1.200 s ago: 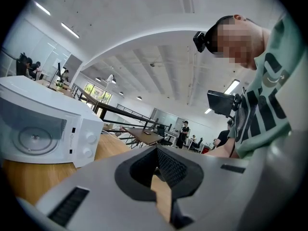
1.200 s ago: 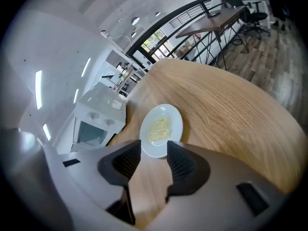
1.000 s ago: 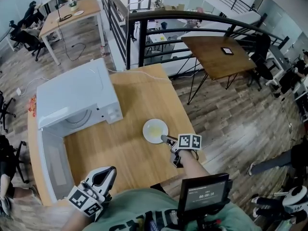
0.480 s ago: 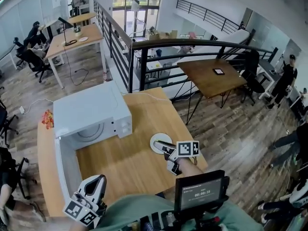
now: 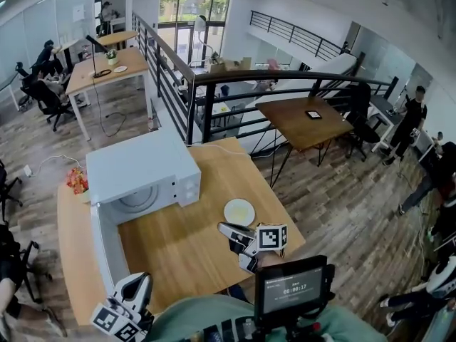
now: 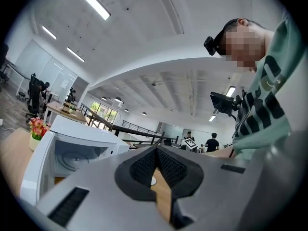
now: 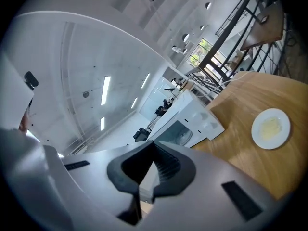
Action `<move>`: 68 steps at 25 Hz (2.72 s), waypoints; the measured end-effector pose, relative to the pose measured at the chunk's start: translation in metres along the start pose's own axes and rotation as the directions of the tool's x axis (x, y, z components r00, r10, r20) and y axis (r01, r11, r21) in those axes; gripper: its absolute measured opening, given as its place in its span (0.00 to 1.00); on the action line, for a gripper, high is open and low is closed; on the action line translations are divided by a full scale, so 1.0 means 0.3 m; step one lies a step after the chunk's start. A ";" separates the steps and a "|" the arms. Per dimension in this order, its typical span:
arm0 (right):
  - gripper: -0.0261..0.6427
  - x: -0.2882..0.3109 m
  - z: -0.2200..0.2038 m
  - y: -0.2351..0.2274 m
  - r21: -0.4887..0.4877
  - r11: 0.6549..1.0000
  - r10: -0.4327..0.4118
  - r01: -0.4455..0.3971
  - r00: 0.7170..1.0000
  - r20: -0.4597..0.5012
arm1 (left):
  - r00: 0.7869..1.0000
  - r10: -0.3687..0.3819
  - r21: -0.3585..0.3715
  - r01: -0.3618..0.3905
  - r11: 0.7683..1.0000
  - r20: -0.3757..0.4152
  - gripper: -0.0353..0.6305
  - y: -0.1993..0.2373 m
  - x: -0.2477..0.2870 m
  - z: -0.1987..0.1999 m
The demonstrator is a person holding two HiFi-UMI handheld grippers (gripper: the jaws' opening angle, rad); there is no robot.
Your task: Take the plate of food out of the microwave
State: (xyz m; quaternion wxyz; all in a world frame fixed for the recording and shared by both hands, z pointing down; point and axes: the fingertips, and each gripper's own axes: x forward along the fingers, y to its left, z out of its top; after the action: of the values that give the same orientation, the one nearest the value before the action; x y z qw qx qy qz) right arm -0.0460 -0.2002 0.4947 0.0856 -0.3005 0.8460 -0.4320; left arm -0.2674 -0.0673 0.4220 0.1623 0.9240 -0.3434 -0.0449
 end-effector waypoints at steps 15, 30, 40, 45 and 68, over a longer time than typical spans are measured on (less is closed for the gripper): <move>0.05 -0.461 0.079 -0.005 -0.083 0.940 0.317 -0.332 0.936 -0.152 | 0.983 0.168 0.026 -0.170 0.985 0.074 0.04 -0.260 0.088 -0.010; 0.05 -0.468 0.021 0.183 -0.139 0.935 0.317 -0.327 0.944 -0.090 | 0.985 0.154 0.042 -0.158 0.987 0.076 0.04 -0.352 0.060 0.004; 0.05 -0.309 0.034 0.334 -0.279 0.908 0.297 -0.314 0.949 -0.101 | 0.980 0.161 0.049 -0.168 0.985 0.118 0.04 -0.305 0.057 0.034; 0.05 -0.288 0.050 0.346 -0.331 0.898 0.273 -0.291 0.957 -0.100 | 0.979 0.165 0.055 -0.172 0.984 0.119 0.04 -0.272 0.043 0.057; 0.05 -0.221 0.181 0.176 -0.857 0.511 -0.061 0.064 0.997 0.038 | 0.922 0.365 -0.023 -0.365 0.931 0.131 0.04 -0.035 0.065 0.108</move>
State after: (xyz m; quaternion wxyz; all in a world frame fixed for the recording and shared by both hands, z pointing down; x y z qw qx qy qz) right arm 0.0064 -0.1749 0.4127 -0.0881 -0.3347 0.9374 0.0390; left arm -0.2522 -0.0812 0.3886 0.1435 0.8390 -0.5195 -0.0751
